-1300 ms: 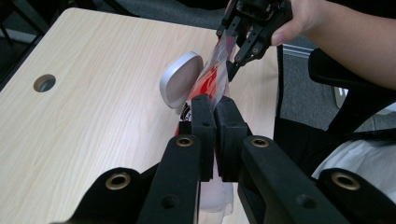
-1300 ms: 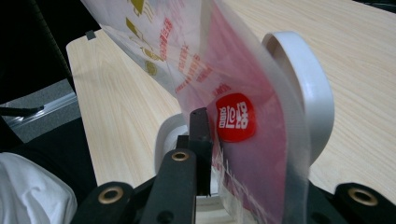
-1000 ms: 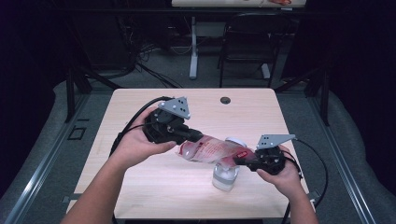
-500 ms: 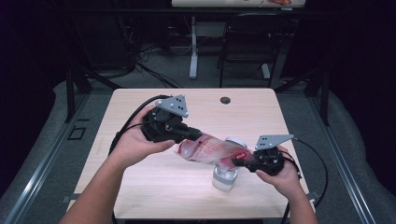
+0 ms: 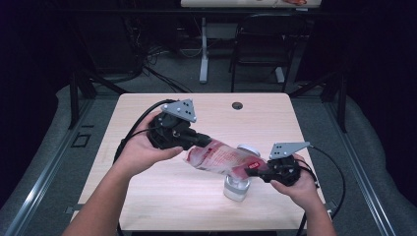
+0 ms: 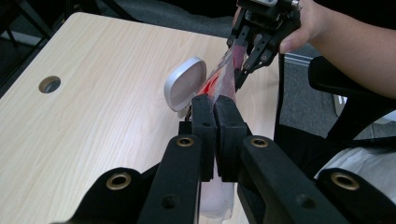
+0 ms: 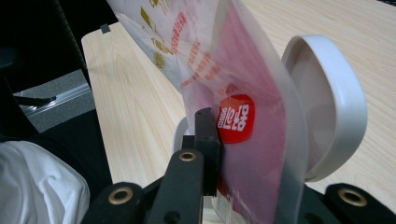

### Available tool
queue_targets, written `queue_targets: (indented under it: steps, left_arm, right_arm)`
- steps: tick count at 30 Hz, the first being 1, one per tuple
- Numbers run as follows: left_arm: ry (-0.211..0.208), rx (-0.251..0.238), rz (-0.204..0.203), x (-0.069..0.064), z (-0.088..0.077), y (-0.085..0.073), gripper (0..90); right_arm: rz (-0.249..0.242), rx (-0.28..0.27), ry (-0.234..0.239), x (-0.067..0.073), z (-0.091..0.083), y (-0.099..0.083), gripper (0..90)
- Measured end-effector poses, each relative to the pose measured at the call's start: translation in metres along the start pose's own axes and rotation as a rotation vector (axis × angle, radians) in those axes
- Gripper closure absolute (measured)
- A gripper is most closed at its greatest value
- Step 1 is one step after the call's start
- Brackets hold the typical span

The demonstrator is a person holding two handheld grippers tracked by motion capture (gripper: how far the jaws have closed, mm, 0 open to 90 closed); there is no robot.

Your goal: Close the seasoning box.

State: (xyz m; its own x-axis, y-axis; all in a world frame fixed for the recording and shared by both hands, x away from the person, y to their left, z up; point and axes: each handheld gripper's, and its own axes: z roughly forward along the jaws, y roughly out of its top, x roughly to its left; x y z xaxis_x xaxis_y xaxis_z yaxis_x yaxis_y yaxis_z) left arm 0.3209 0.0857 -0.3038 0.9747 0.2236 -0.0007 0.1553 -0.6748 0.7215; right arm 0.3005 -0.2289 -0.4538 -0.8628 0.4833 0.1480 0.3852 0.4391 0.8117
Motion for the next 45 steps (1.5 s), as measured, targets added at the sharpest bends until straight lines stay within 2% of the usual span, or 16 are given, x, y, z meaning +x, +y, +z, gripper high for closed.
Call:
queue_targets:
  steps: [10,18,33,41,45]
  left_arm:
    - [0.009,-0.004,-0.015,0.003,0.000,-0.009,88.3]
    - [0.027,-0.011,-0.050,0.007,-0.002,-0.024,88.1]
    - [0.083,-0.009,-0.069,0.010,-0.005,-0.045,88.9]
    - [0.083,-0.010,-0.077,0.011,-0.005,-0.053,89.2]
    - [0.077,-0.012,-0.079,0.011,-0.005,-0.055,88.7]
  right_arm:
    - [0.005,-0.030,-0.037,-0.001,0.000,0.001,87.4]
    - [0.008,-0.047,-0.053,0.000,0.002,0.002,87.3]
    - [0.027,-0.101,-0.041,0.001,0.003,0.004,84.6]
    - [0.031,-0.109,-0.032,0.000,0.005,0.004,82.8]
    - [0.025,-0.109,-0.032,0.001,0.004,0.004,86.2]
